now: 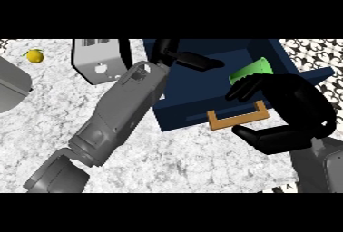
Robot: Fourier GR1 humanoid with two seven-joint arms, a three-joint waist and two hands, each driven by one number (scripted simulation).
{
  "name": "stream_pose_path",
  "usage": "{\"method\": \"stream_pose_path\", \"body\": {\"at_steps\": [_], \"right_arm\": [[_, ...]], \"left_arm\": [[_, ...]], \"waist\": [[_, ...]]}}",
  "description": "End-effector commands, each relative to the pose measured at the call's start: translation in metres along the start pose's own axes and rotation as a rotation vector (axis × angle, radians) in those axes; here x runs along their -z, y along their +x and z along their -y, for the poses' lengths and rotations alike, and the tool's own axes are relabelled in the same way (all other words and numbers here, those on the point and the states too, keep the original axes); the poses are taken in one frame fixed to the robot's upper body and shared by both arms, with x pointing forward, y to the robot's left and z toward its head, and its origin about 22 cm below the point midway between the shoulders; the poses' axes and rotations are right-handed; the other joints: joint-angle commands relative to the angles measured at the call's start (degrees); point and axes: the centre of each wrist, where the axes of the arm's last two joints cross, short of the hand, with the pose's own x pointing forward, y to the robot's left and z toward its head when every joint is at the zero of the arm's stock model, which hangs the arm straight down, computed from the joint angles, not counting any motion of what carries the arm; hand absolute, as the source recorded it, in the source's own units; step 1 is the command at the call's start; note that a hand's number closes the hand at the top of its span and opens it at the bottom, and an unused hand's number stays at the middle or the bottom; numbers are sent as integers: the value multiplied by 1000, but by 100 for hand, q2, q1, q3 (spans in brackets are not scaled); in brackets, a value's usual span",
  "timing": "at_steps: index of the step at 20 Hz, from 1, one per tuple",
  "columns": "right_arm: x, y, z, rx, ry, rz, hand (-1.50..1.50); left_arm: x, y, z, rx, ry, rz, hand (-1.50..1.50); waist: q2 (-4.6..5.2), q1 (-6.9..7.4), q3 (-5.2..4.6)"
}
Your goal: Pick up the cup, place it into the drawer and close the drawer
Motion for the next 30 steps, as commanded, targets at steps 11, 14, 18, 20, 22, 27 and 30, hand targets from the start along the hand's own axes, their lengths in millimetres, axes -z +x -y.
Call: {"method": "stream_pose_path", "body": {"at_steps": [11,14,18,20,22,27,30], "right_arm": [[-21,0,-9,-467,321,-399,-150],[-18,-28,-33,-509,290,-462,-150],[-33,-78,-39,-549,259,-563,-150],[-27,-103,-35,-558,291,-636,-150],[-33,-121,-16,-574,320,-676,-150],[-36,-169,-9,-616,310,-753,150],[-37,-181,14,-602,239,-725,150]], "left_arm": [[2,0,-5,-128,150,93,-150],[0,-1,-4,-151,174,113,-150],[-3,-5,-9,-209,175,124,-150],[-17,-23,-12,-213,144,105,-150],[-17,-20,-37,-224,139,126,-150],[-32,-35,-54,-243,181,117,-150],[-40,-38,-50,-264,148,112,-150]], "waist": [[-178,774,5],[-188,844,4],[-225,1108,4],[-242,1281,3],[-237,1422,5],[-237,1598,11],[-218,1737,21]]}}
